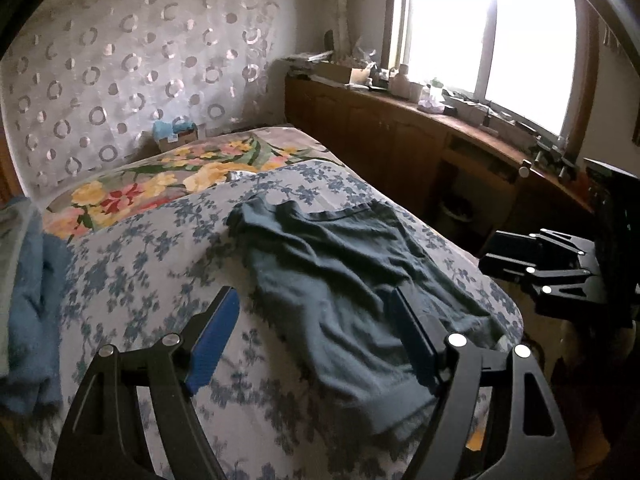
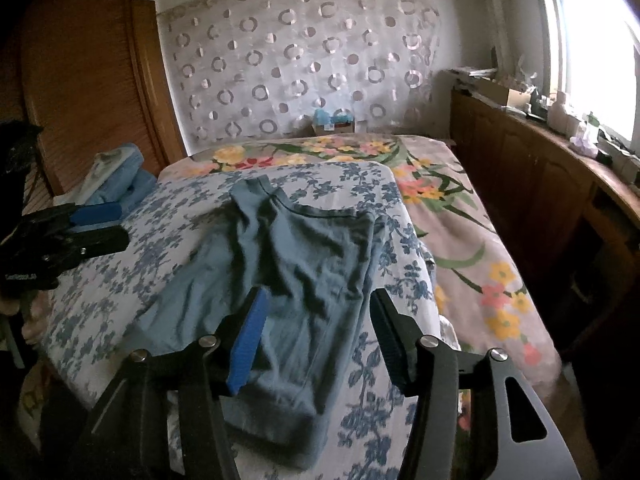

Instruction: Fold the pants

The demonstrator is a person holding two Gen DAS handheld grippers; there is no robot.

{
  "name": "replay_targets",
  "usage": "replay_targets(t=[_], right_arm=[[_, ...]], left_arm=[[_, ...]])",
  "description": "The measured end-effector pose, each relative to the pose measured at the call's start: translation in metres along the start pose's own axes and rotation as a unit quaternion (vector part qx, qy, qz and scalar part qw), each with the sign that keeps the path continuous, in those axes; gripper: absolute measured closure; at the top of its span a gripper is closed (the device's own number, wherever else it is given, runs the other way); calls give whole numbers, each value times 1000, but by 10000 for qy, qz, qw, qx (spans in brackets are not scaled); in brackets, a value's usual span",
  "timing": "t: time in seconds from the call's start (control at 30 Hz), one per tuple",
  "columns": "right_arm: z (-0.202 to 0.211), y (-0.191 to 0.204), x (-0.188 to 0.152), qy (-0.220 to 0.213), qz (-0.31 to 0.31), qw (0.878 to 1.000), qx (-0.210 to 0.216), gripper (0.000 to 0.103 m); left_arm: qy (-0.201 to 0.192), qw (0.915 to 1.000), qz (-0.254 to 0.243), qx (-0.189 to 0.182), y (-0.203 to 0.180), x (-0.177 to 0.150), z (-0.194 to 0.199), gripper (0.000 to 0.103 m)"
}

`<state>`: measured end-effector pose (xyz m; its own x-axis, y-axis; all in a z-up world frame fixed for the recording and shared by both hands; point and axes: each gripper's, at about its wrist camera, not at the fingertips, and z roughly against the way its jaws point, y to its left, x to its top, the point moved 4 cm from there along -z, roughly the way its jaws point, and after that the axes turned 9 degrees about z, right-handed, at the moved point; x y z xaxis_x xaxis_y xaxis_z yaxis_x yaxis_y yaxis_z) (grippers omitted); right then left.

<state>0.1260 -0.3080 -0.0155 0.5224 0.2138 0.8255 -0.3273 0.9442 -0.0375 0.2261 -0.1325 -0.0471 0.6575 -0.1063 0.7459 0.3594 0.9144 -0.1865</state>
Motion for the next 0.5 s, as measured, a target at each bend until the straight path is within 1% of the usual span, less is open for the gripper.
replay_targets(t=[0.1,0.27,0.37,0.4,0.43,0.47,0.5], right_arm=[[2,3,-7,36,2,10000,-36,48],[3,13,-23,166,74,9998,-98,48],[5,15,-31,250,62,9996,-97,48],[6,16,-33,263,43,9996,-86,48],[5,16,-35,289,12,9996,-72,48],[5,17,-38,306,-8,9995,-64,48],[4,17,-40,323,-28,9995,-63,48]], left_arm=[[19,10000,70,26,6,-17,7,25],[179,9998,123,16,8,-49,5,25],[250,9995,147,-87,5,-65,4,25],[302,9991,212,-186,4,-70,1,25],[345,9987,257,-258,3,-74,-1,29],[394,9982,317,-323,2,-77,-4,35],[416,9978,364,-356,0,-79,-5,38]])
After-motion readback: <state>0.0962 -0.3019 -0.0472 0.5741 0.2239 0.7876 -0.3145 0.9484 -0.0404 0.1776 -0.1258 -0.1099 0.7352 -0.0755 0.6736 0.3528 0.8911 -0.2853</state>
